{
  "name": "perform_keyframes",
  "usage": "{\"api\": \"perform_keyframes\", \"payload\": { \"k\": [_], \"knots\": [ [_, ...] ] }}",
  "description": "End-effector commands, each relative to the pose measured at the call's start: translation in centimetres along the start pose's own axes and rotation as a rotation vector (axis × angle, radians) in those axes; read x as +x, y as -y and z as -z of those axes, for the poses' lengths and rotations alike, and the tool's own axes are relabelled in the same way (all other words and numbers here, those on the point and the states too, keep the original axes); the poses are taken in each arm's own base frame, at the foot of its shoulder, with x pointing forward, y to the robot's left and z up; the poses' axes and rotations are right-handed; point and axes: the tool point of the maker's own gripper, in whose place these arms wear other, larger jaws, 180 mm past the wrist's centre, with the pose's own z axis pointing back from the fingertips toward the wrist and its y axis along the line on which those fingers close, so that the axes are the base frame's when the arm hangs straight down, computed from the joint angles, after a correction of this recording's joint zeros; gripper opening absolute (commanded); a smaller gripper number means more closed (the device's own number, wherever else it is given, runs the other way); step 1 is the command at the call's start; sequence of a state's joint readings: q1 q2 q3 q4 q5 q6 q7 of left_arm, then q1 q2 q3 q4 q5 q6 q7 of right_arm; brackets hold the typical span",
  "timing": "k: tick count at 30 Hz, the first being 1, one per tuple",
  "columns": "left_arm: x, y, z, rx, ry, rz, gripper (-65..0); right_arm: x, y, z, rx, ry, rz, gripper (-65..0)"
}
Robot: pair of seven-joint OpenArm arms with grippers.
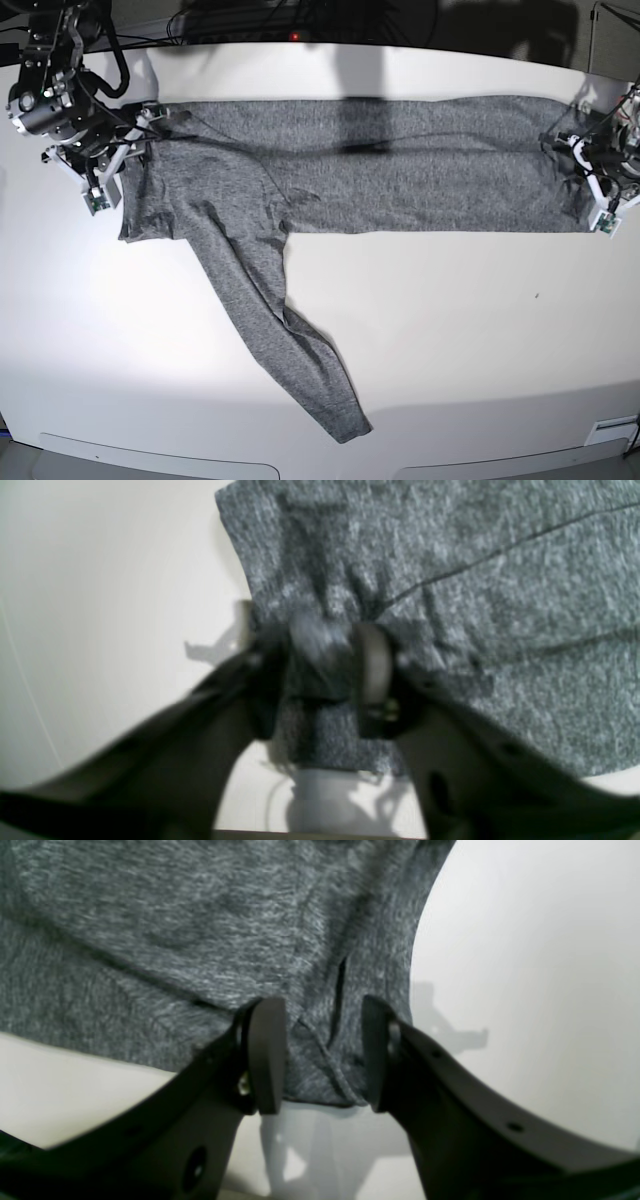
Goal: Fold the T-shirt properly
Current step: 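Release the folded edge and move the right gripper to the trailing sleeve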
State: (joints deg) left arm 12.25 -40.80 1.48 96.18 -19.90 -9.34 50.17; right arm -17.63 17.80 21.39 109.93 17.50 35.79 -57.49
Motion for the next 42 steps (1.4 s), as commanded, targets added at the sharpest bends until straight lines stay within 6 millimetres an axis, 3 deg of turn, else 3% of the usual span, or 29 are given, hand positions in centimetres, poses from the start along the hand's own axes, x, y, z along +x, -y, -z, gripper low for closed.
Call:
{"api": "perform_keyframes", "payload": {
  "k": [1,11,17,23,31,37,42],
  "knots": [
    [1.0,-1.3,-0.6,0.034,0.027,0.013,-37.9,1.0,0.7,-0.5,-0.022,0.033,-0.011,-39.3],
    [0.9,-3.8,-0.8,0.176,0.007,0.128,-37.7,1.7,0.7,-0.6,-0.022,0.075,-0.011,-39.3],
    [5.3,-3.2,-1.3,0.165,0.236,0.144,-37.7,8.2,-0.8,-1.7,0.078,0.396,0.107,-39.4],
    [9.3,-3.5,-1.8,0.176,0.343,0.103,-37.7,14.6,-2.8,-1.3,0.149,0.539,0.133,-39.4],
    [15.0,-4.9,-3.7,0.172,0.483,0.034,-37.7,22.9,-6.7,3.6,0.218,0.522,0.014,-39.4],
    [15.9,-5.3,-4.1,0.181,0.502,0.033,-37.7,28.9,-6.5,8.0,0.285,0.456,0.070,-39.4],
    [15.9,-5.3,-4.1,0.182,0.502,0.033,-37.7,31.7,-5.5,11.1,0.293,0.380,0.104,-39.4]
  ]
}}
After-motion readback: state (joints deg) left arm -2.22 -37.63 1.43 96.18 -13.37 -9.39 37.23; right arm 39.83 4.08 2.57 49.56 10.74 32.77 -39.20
